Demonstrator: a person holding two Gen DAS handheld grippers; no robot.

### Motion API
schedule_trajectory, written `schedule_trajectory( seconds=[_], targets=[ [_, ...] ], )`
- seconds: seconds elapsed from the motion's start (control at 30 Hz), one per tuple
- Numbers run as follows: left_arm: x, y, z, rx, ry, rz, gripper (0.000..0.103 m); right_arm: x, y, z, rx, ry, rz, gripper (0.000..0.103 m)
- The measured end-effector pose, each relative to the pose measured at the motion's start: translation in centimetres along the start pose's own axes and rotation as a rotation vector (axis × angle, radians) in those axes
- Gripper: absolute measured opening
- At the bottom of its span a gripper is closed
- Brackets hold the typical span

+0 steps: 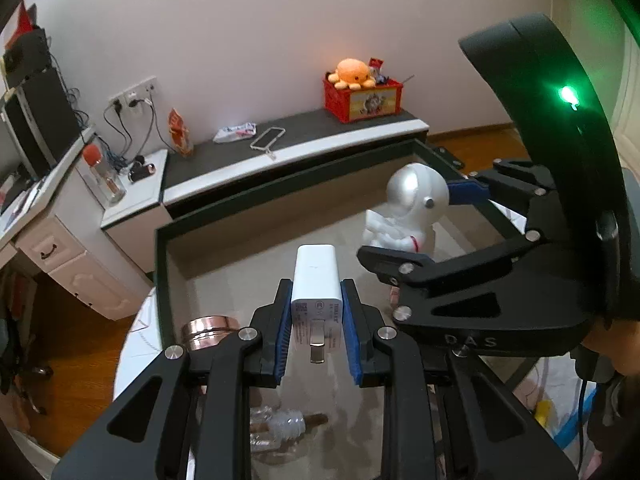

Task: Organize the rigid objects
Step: 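Lower the charger and figurine into the pink box and open both grippers, then withdraw both grippers from the box back over the bed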

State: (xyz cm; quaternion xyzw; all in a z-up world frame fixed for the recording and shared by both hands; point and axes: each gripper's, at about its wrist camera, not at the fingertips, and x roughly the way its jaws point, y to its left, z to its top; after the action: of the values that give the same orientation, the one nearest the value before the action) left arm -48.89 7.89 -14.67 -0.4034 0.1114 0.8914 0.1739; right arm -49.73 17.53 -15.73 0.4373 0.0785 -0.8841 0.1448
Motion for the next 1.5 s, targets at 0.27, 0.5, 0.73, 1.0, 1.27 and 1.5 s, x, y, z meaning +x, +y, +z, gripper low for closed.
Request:
schedule_trajectory(
  seconds=[0.27,0.5,0.73,1.0,1.27,1.5],
  targets=[
    [1.5,-0.2,-0.4,-0.017,0.007,0.018,0.024,0.2,-0.8,0.2,0.033,-0.012,-0.012,0.076],
    [-1.2,-0.1,-0.7,-0.03,-0.075,0.079,0.074,-1.8,-0.9,0.6,0.059,-0.063,-0.034,0.081],
    [-7.6,-0.1,-2.1,-0.044,-0.197,0.17,0.102,-5.8,-0.9,-0.3,0.105,-0.134,-0.02,0.086],
    [-14.7,-0.6,-6.1,-0.077,-0.288,0.212,0.103,-11.8,0.6,-3.4,0.124,-0.232,0.004,0.103],
    [-19.7,-2.7,-11.4,-0.085,-0.321,0.185,0.103,-17.4,3.1,-8.1,0.112,-0.306,-0.017,0.103],
    [-21.7,-5.3,-15.7,-0.121,-0.317,0.156,0.103,-21.0,3.9,-13.9,0.155,-0.347,-0.099,0.103]
  ],
)
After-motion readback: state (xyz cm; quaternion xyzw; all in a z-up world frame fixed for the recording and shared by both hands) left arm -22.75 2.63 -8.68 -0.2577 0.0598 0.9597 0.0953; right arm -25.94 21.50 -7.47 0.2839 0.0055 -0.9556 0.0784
